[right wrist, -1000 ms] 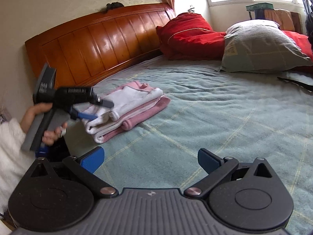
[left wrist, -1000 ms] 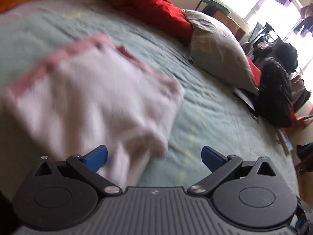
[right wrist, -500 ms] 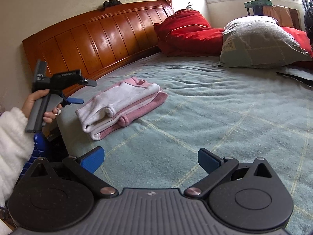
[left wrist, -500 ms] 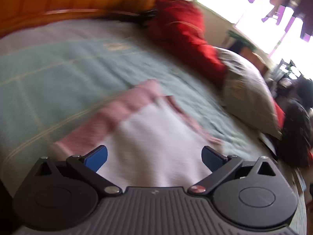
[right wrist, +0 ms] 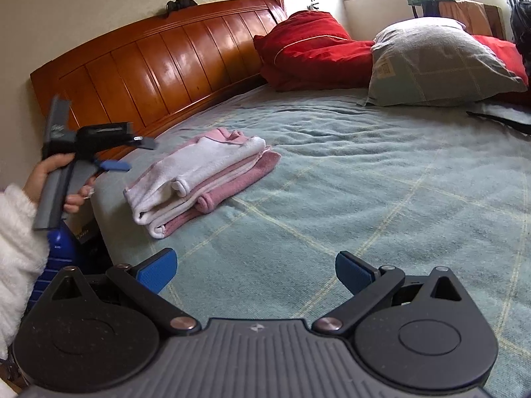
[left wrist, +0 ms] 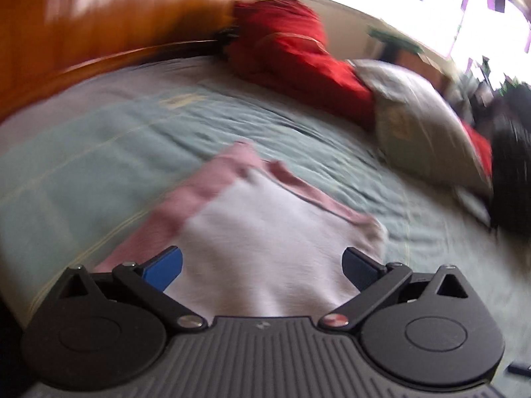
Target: Fold clothes
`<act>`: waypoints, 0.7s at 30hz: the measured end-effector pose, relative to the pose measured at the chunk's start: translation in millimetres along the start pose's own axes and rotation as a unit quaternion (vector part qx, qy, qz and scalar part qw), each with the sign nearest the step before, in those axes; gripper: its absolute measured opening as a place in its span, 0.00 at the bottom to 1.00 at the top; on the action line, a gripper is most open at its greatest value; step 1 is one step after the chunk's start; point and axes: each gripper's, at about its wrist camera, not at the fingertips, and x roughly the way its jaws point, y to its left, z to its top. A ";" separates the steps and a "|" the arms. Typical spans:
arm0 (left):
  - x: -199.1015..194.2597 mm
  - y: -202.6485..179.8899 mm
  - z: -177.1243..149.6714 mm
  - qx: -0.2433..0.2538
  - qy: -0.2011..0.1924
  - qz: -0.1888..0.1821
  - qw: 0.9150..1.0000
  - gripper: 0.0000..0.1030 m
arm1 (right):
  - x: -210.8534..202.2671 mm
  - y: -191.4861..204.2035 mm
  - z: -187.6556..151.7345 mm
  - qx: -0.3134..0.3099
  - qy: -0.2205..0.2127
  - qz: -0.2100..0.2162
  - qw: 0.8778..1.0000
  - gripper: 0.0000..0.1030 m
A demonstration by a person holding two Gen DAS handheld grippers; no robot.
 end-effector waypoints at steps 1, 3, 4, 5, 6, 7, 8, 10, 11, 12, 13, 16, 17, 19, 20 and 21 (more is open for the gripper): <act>6.6 -10.1 -2.6 0.016 0.006 -0.001 1.000 0.99 | -1.3 1.1 0.5 -0.003 -0.001 -0.001 1.000 1.00; 19.0 -28.7 -9.6 0.044 0.021 -0.003 0.999 0.99 | -4.0 1.7 0.7 -0.006 -0.004 -0.004 1.000 1.00; 24.1 -35.2 -15.8 0.051 0.031 -0.004 0.998 0.99 | -5.2 1.2 1.0 -0.006 -0.005 -0.005 1.000 1.00; 28.6 -41.0 -22.7 0.059 0.043 -0.003 0.997 0.99 | -6.0 0.2 1.1 -0.004 -0.006 -0.006 1.000 1.00; 32.4 -46.0 -29.6 0.070 0.055 0.001 0.996 0.99 | -6.3 -0.9 0.9 -0.002 -0.006 -0.007 1.000 1.00; 36.2 -50.9 -35.9 0.081 0.064 0.009 0.995 0.99 | -6.4 -2.1 0.6 -0.001 -0.005 -0.007 1.000 1.00; 36.5 -56.0 -40.7 0.097 0.066 0.016 0.993 0.99 | -6.1 -3.3 0.4 0.001 -0.005 -0.008 1.000 1.00; 29.6 -65.6 -44.4 0.130 0.059 0.026 0.989 0.99 | -4.7 -5.1 0.0 0.003 -0.003 -0.009 1.000 1.00; 25.5 -68.1 -41.3 0.135 0.054 0.017 0.989 0.99 | -3.9 -5.9 -0.2 0.004 -0.003 -0.008 1.000 1.00; 21.1 -69.1 -36.0 0.132 0.045 0.004 0.990 0.99 | -3.1 -6.8 -0.4 0.006 -0.003 -0.008 1.000 1.00; 16.8 -70.0 -30.0 0.126 0.035 -0.010 0.991 0.99 | -2.1 -7.5 -0.5 0.008 -0.002 -0.007 1.000 1.00; 14.4 -78.4 -15.9 0.111 0.017 -0.053 0.992 0.99 | -0.8 -8.3 -1.9 0.011 -0.001 -0.005 1.000 1.00; 16.5 -82.3 -13.6 0.109 0.015 -0.065 0.992 0.99 | -0.8 -8.3 -2.3 0.010 0.000 -0.006 1.000 1.00; 26.7 -91.2 -15.0 0.107 0.025 -0.083 0.990 0.99 | -1.8 -8.6 -2.7 0.009 0.000 -0.007 1.000 1.00; 33.9 -95.3 -18.2 0.105 0.035 -0.093 0.989 0.99 | -2.8 -9.3 -2.6 0.009 0.000 -0.007 1.000 1.00; 40.7 -97.9 -21.4 0.099 0.048 -0.102 0.989 0.99 | -3.8 -9.9 -2.5 0.010 -0.001 -0.008 1.000 1.00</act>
